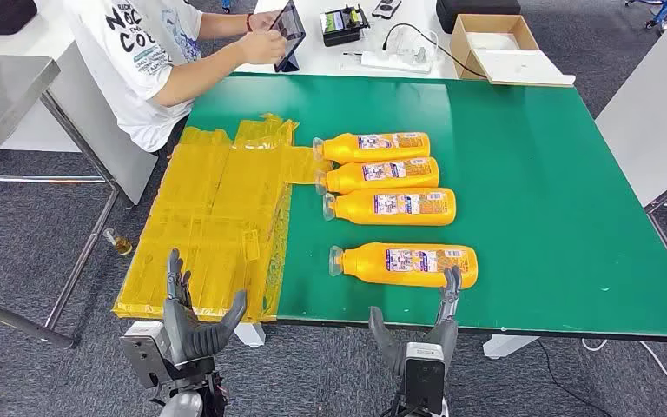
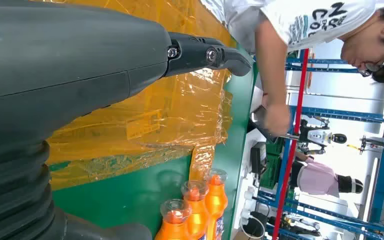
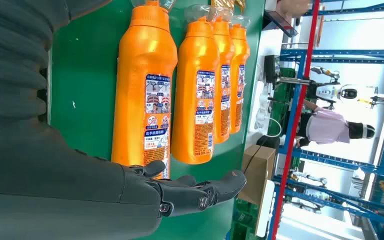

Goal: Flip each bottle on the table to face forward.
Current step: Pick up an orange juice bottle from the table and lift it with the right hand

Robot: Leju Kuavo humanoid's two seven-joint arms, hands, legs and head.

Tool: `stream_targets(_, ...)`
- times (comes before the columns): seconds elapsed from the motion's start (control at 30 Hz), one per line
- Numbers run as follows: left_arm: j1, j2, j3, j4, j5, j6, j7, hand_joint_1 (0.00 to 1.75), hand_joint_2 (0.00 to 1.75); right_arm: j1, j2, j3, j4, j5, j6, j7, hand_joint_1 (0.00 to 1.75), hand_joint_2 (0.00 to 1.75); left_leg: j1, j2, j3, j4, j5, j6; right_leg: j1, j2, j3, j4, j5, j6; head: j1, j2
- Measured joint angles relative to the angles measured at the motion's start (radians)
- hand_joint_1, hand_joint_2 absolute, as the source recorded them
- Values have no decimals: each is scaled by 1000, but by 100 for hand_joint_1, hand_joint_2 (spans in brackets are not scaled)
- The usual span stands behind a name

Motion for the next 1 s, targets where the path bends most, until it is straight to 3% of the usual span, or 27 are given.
stream_targets(1.0, 0, 0, 0, 0, 0, 0, 0, 0, 175, 0, 0, 0, 0, 0, 0, 0, 0, 175, 0, 0, 0, 0, 0, 0, 0, 0, 0, 0, 0, 0, 0, 0)
